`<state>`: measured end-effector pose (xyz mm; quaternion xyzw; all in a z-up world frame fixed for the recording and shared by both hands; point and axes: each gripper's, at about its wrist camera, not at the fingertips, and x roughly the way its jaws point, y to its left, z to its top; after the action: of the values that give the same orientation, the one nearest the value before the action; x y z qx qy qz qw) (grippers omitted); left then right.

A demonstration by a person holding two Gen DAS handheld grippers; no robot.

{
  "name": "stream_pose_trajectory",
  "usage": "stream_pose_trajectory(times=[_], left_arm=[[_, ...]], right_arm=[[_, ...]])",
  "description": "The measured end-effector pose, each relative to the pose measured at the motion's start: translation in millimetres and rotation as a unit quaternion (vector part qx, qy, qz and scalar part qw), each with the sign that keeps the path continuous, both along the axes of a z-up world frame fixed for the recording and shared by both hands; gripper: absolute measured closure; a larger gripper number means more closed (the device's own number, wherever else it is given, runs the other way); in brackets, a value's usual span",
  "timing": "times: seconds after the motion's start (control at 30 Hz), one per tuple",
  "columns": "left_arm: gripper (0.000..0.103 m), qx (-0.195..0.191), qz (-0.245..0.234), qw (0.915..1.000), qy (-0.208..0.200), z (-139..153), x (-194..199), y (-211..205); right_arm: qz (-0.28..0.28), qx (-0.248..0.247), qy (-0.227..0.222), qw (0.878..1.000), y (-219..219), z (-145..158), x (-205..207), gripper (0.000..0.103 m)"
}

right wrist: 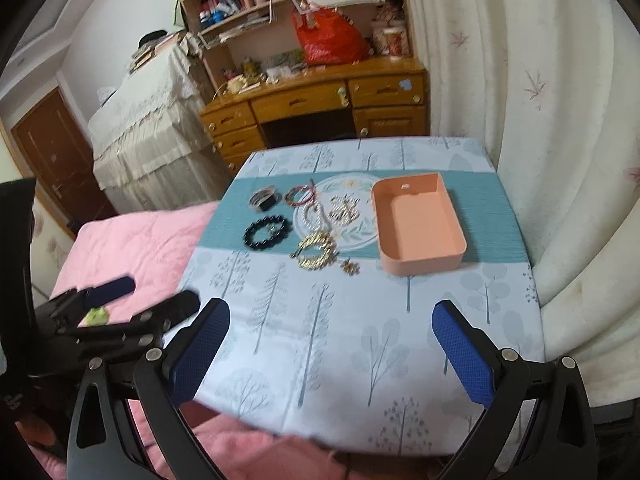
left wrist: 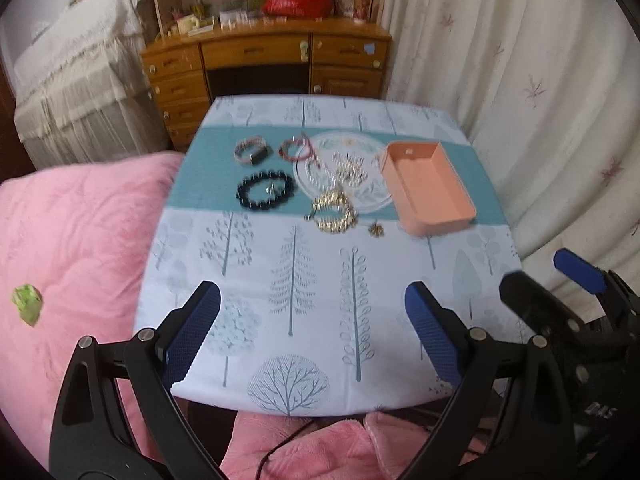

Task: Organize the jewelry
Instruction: 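Move both grippers toward the jewelry beside the pink box, then grasp the black bead bracelet with the left gripper while the right grasps the gold flower charm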

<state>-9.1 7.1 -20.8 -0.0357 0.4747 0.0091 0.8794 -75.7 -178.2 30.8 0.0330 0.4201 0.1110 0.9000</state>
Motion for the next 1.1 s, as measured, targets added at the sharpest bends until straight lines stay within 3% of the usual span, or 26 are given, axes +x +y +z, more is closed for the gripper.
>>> stream_pose_trajectory(times=[0.13, 0.27, 0.37, 0.4, 0.47, 0.5, 0.57, 0.67, 0.73, 0.87, 0.97, 1.1], left_arm=[[0.01, 0.009, 0.009, 0.999, 0.043, -39, 25, 12], [0.01, 0.031, -0.019, 0.9958, 0.085, -91, 58, 27], [0.01, 0.052, -0.029, 0.9958, 0.069, -121, 86, 41], [0.01, 0.056, -0.034, 0.9962, 0.057, -130, 97, 47], [0.011, 0.062, -0.046, 0.9963, 0.039, -144, 118, 56], [0.013, 0.074, -0.055, 0.9952, 0.033, -152, 129, 58], [0.035, 0.116, -0.078, 0.9898, 0.029, -163, 150, 59], [0.042, 0.155, -0.113, 0.9812, 0.017, -175, 173, 60], [0.043, 0.144, -0.132, 0.9807, 0.013, -183, 187, 63], [0.047, 0.115, -0.165, 0.9796, -0.003, -191, 203, 65], [0.049, 0.105, -0.193, 0.9755, -0.001, -201, 217, 64], [0.057, 0.072, -0.201, 0.9769, 0.004, -208, 233, 72]], right_arm=[[-0.012, -0.068, 0.019, 0.997, 12, -43, 20, 0.001], [-0.009, -0.12, -0.011, 0.993, 22, -88, 44, 0.001], [0.009, -0.103, -0.032, 0.994, 51, -121, 63, 0.001], [0.018, -0.099, -0.019, 0.995, 63, -135, 68, 0.001], [0.035, -0.142, 0.02, 0.989, 68, -166, 75, 0.007], [0.04, -0.143, 0.041, 0.988, 73, -181, 81, 0.016], [0.041, -0.145, 0.081, 0.985, 78, -207, 94, 0.027], [0.014, -0.156, 0.107, 0.982, 89, -235, 115, 0.034], [-0.009, -0.148, 0.108, 0.983, 98, -247, 137, 0.043], [-0.046, -0.142, 0.122, 0.981, 105, -263, 161, 0.051], [-0.067, -0.143, 0.1, 0.982, 107, -263, 183, 0.053], [-0.093, -0.157, 0.074, 0.98, 101, -257, 205, 0.06]])
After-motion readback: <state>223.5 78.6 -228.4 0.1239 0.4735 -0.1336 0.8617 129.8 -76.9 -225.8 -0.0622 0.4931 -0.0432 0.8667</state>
